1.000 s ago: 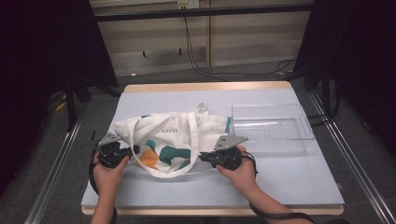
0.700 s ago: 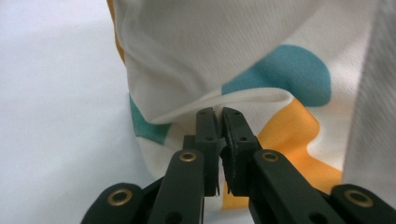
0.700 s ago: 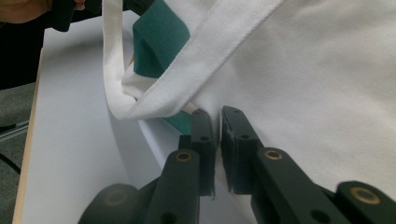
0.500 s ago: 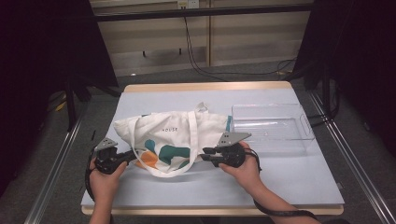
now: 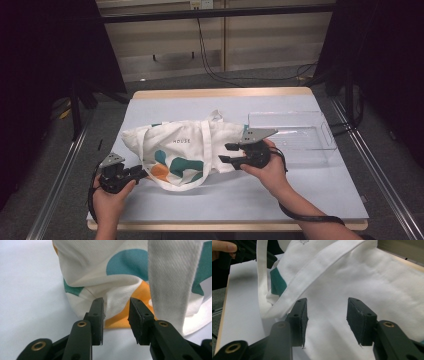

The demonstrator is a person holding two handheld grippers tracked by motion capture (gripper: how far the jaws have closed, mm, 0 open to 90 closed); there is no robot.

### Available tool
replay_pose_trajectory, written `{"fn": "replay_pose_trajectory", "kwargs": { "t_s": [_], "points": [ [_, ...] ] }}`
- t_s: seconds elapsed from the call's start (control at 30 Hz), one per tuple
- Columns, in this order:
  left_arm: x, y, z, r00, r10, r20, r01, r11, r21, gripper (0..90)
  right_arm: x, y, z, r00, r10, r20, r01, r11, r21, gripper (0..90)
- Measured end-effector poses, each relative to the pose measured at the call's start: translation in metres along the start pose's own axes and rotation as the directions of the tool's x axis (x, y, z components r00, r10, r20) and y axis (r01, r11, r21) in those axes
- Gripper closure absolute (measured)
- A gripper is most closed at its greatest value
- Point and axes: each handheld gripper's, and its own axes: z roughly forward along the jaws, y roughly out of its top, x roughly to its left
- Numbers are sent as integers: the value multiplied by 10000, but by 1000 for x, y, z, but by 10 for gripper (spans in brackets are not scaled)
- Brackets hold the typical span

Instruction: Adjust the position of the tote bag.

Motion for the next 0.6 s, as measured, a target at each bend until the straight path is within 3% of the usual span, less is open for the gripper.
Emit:
{"fn": "replay_pose_trajectory", "kwargs": {
  "t_s": [0.27, 0.6],
  "points": [
    [-4, 0, -8, 10000, 55, 81, -55, 10000, 48, 584, -14, 13, 0, 10000, 89, 35, -89, 10000, 45, 435],
    [-11, 2, -7, 9996, 229, 187, -232, 9996, 178, 474, -24, 28, 2, 9995, 140, 275, -140, 9999, 3, 377]
  ]
}}
